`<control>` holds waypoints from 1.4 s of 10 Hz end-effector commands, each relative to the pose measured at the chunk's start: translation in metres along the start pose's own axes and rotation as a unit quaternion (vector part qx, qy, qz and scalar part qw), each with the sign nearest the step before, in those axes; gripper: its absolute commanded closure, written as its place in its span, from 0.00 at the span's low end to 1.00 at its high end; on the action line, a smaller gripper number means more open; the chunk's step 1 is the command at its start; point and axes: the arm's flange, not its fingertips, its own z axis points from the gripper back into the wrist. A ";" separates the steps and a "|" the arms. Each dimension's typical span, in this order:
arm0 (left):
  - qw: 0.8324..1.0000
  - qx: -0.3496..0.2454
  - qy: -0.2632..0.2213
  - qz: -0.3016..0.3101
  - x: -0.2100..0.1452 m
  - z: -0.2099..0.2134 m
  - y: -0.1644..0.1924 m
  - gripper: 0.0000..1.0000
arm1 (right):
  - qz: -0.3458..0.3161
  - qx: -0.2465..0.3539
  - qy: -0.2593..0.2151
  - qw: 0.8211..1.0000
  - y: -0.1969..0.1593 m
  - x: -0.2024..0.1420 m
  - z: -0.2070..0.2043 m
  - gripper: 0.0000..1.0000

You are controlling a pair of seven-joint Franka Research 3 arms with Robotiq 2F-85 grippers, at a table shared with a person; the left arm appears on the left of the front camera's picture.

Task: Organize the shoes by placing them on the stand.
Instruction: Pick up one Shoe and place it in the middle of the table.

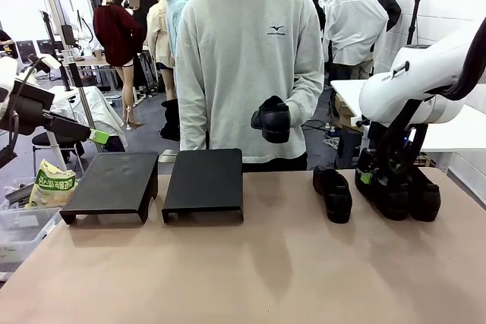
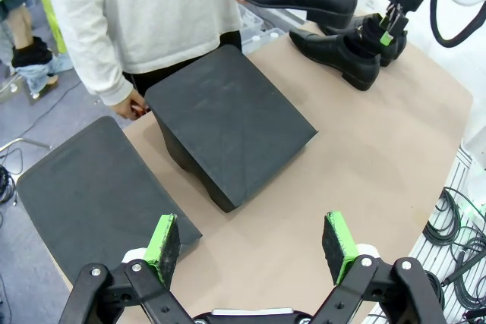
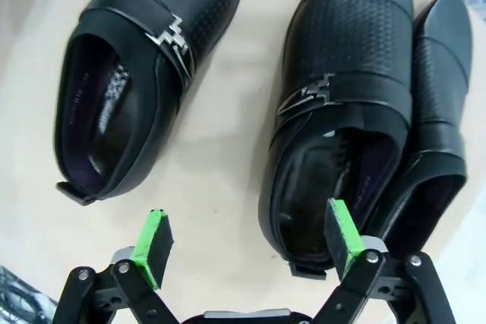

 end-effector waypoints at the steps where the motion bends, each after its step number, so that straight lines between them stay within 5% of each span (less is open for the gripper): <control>1: 1.000 -0.006 -0.004 0.003 -0.001 0.001 0.001 0.02 | -0.019 -0.006 0.022 1.000 -0.005 0.005 -0.009 0.00; 14: 1.000 -0.006 -0.004 0.003 -0.001 0.001 0.001 0.02 | -0.030 -0.028 0.033 0.999 -0.002 0.012 -0.035 0.00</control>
